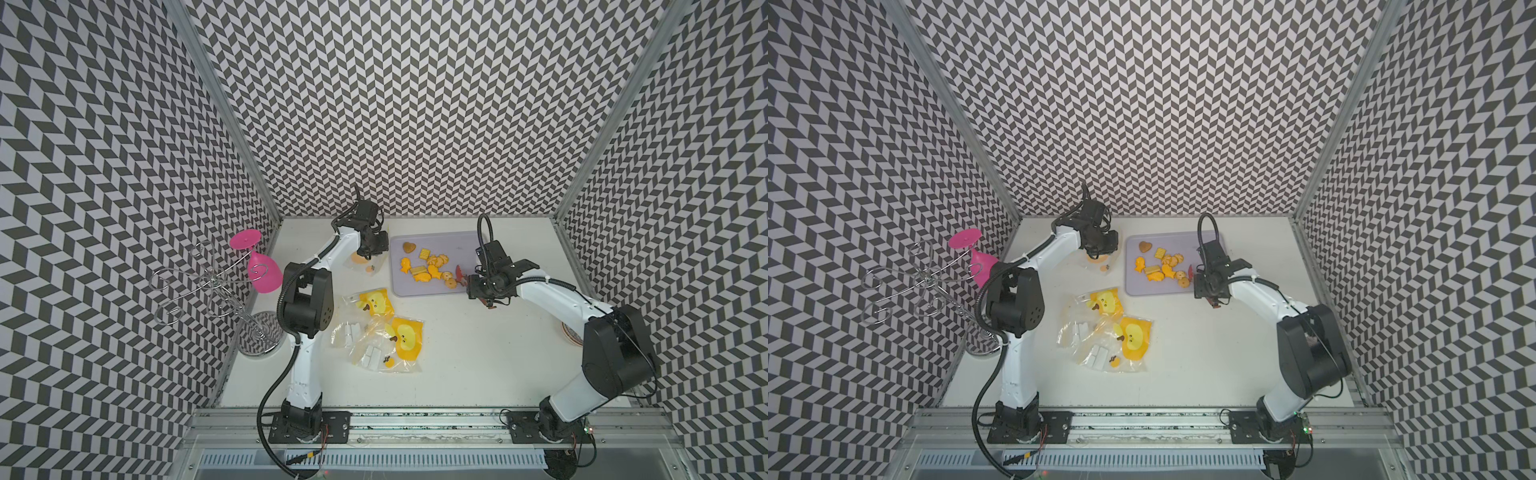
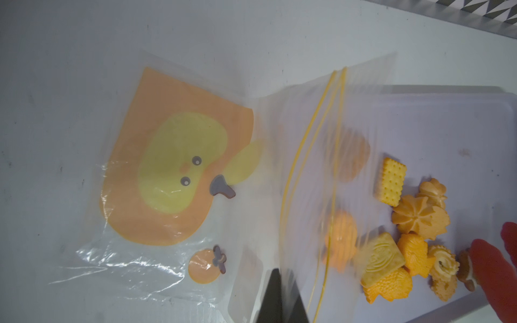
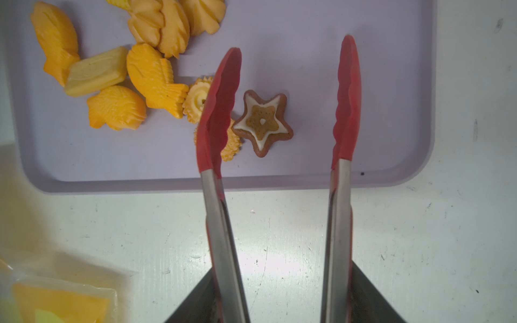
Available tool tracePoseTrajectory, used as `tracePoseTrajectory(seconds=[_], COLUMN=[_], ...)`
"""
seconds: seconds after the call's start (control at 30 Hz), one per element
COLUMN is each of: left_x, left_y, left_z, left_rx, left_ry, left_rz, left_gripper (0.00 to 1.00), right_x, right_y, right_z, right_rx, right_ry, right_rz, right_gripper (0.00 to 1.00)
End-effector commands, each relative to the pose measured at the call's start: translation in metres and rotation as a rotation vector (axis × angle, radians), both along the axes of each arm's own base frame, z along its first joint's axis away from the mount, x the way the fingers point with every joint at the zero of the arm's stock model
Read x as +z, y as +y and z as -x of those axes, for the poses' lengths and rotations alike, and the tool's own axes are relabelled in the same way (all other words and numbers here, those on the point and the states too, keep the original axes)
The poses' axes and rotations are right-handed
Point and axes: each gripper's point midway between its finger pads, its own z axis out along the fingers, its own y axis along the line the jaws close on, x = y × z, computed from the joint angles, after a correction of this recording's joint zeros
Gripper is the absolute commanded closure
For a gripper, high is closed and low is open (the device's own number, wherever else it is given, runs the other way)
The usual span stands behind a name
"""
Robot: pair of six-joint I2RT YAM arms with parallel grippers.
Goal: Put the cookies into a resealable bag to prevent moisture
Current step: Pick up the cookie from the tray.
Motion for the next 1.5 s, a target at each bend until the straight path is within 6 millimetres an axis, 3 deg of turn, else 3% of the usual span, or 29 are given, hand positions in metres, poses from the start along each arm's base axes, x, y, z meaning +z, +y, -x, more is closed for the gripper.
tracePoseTrajectory(seconds=[0.0,0.37,1.03,1.47], left_x=[0.021,0.022,0.022,0.024], left_y=[-0.009,-0.017,-0.017,-0.018], left_z=[0.001,0.003,0.003,0.004], left_rx=[-0.039,-0.064,-0.066,-0.073], left_ry=[-0.053,-0.054,-0.057,-0.060], left_rz=[0.022,0.040,0.041,0.043], left_gripper=[1.00,1.00,1.00,1.00], right_x=[0.007,-0.010,-0.015,0.007], right_y=[0.007,0.013,0.011,0.008], right_z=[-0.011,-0.008,0.013,0.005], right_rx=[0.024,0.063,0.071,0.051], right_ry=[-0.027,0.033,0.084,-0.006], right_rz=[-0.025,-0.032,-0.051,-0.051], right_gripper=[0.37,0.40,0.43,0.55])
